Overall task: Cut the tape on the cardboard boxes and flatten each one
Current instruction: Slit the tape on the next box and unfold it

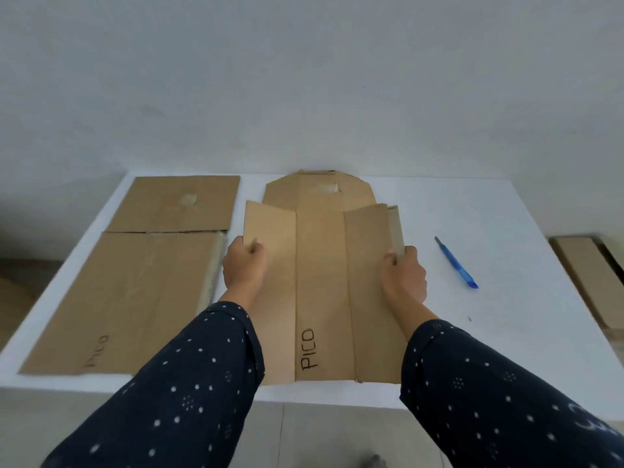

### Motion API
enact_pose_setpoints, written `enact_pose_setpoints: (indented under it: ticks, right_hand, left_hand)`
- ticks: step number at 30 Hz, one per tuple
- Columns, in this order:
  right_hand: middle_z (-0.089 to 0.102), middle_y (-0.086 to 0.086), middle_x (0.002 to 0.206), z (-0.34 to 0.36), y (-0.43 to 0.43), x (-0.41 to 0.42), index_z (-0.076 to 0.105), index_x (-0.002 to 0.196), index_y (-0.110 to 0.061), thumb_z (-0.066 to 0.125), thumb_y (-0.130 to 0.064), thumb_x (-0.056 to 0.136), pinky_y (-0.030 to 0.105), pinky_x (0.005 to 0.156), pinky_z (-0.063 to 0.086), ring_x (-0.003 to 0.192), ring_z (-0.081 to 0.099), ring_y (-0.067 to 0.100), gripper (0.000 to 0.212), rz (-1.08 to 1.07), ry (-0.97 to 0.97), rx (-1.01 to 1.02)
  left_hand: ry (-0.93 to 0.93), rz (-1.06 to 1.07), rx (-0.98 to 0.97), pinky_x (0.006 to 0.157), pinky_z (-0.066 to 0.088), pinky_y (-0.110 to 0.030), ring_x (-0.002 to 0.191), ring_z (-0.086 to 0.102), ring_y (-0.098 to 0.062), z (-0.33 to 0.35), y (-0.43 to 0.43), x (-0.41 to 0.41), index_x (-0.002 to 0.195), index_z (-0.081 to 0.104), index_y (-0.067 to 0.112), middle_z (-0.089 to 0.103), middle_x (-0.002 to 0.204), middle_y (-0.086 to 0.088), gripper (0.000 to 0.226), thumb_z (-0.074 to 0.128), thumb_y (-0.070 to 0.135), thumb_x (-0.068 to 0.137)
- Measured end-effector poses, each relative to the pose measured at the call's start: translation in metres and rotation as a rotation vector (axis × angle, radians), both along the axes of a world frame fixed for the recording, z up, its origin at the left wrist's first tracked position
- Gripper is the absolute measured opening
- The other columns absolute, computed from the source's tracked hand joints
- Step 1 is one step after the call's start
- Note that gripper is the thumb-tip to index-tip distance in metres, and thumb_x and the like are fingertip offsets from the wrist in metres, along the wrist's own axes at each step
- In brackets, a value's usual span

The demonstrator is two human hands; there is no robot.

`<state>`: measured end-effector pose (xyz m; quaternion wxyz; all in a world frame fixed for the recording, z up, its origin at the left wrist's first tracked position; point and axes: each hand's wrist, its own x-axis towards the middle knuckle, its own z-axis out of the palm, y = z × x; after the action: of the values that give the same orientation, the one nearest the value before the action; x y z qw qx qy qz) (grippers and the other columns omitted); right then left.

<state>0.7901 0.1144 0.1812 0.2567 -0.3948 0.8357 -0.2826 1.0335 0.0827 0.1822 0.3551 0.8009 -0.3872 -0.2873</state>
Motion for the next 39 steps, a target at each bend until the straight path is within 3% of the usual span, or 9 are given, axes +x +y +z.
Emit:
enact_pose_setpoints:
  ticks: [3, 9, 14, 19, 21, 24, 30, 34, 39]
  right_hand:
    - [0.05, -0.004, 0.082, 0.016, -0.007, 0.046, 0.047, 0.123, -0.015, 0.038, -0.034, 0.102, 0.036, 0.071, 0.042, 0.078, 0.053, 0.022, 0.03, -0.028, -0.052, -0.092]
    - [0.059, 0.001, 0.091, 0.037, -0.015, 0.18, 0.049, 0.113, -0.017, 0.041, -0.034, 0.1, 0.039, 0.075, 0.049, 0.082, 0.059, 0.026, 0.023, -0.064, -0.186, -0.18]
    - [0.056, -0.003, 0.085, 0.024, -0.025, 0.288, 0.049, 0.11, -0.017, 0.042, -0.033, 0.101, 0.036, 0.072, 0.046, 0.078, 0.057, 0.022, 0.02, -0.025, -0.25, -0.161]
    - [0.055, -0.003, 0.086, -0.013, -0.032, 0.355, 0.049, 0.123, -0.015, 0.04, -0.02, 0.101, 0.038, 0.074, 0.05, 0.076, 0.057, 0.018, 0.025, 0.037, -0.236, -0.054]
    - [0.061, 0.002, 0.1, -0.029, -0.031, 0.369, 0.043, 0.137, -0.016, 0.041, -0.013, 0.098, 0.042, 0.083, 0.054, 0.089, 0.062, 0.024, 0.039, 0.099, -0.219, 0.008]
    - [0.058, 0.006, 0.125, -0.051, -0.03, 0.379, 0.037, 0.144, -0.015, 0.042, -0.006, 0.095, 0.047, 0.092, 0.052, 0.108, 0.06, 0.028, 0.051, 0.2, -0.139, 0.056]
    - [0.044, 0.012, 0.137, -0.077, -0.033, 0.374, 0.027, 0.151, -0.013, 0.041, -0.019, 0.102, 0.042, 0.098, 0.043, 0.122, 0.047, 0.031, 0.052, 0.26, 0.067, 0.169]
    - [0.037, 0.008, 0.138, -0.079, -0.03, 0.369, 0.03, 0.147, -0.014, 0.043, -0.029, 0.101, 0.04, 0.096, 0.039, 0.123, 0.039, 0.029, 0.05, 0.326, 0.277, 0.271]
    - [0.028, 0.007, 0.15, -0.057, -0.024, 0.342, 0.022, 0.154, -0.018, 0.04, -0.03, 0.101, 0.04, 0.102, 0.036, 0.132, 0.035, 0.027, 0.057, 0.487, 0.341, 0.298]
  left_hand:
    - [-0.025, 0.013, -0.086, 0.072, 0.04, -0.034, 0.083, 0.056, -0.026, 0.028, -0.008, 0.05, 0.092, 0.055, 0.009, 0.055, 0.082, 0.0, 0.022, 0.051, 0.029, 0.101]
    - [-0.095, -0.006, -0.167, 0.067, 0.043, -0.035, 0.08, 0.059, -0.029, 0.067, -0.022, 0.186, 0.085, 0.052, 0.011, 0.056, 0.08, -0.001, 0.022, 0.051, 0.029, 0.098]
    - [-0.144, 0.023, -0.12, 0.075, 0.05, -0.04, 0.089, 0.062, -0.033, 0.064, -0.025, 0.298, 0.103, 0.059, 0.006, 0.059, 0.09, -0.003, 0.026, 0.052, 0.03, 0.097]
    - [-0.162, -0.054, -0.007, 0.064, 0.045, -0.033, 0.081, 0.063, -0.027, 0.02, -0.027, 0.37, 0.11, 0.054, 0.009, 0.063, 0.095, -0.007, 0.018, 0.054, 0.016, 0.094]
    - [-0.159, -0.146, 0.051, 0.063, 0.049, -0.032, 0.08, 0.062, -0.021, -0.006, -0.025, 0.384, 0.128, 0.049, 0.016, 0.063, 0.106, -0.004, 0.042, 0.054, 0.006, 0.088]
    - [-0.227, -0.261, 0.094, 0.079, 0.054, -0.041, 0.1, 0.062, -0.029, -0.038, -0.02, 0.392, 0.148, 0.036, 0.022, 0.061, 0.125, -0.006, 0.066, 0.053, 0.001, 0.087]
    - [-0.352, -0.286, 0.268, 0.076, 0.045, -0.042, 0.099, 0.055, -0.033, -0.067, -0.029, 0.407, 0.15, 0.028, 0.011, 0.057, 0.117, -0.015, 0.057, 0.053, 0.013, 0.098]
    - [-0.494, -0.347, 0.443, 0.108, 0.036, -0.052, 0.138, 0.035, -0.038, -0.073, -0.029, 0.411, 0.15, 0.033, 0.02, 0.031, 0.153, -0.012, 0.06, 0.059, 0.031, 0.096]
    - [-0.648, -0.464, 0.359, 0.109, 0.032, -0.052, 0.135, 0.03, -0.037, -0.049, -0.031, 0.356, 0.145, 0.037, 0.018, 0.028, 0.153, -0.011, 0.058, 0.058, 0.02, 0.091]
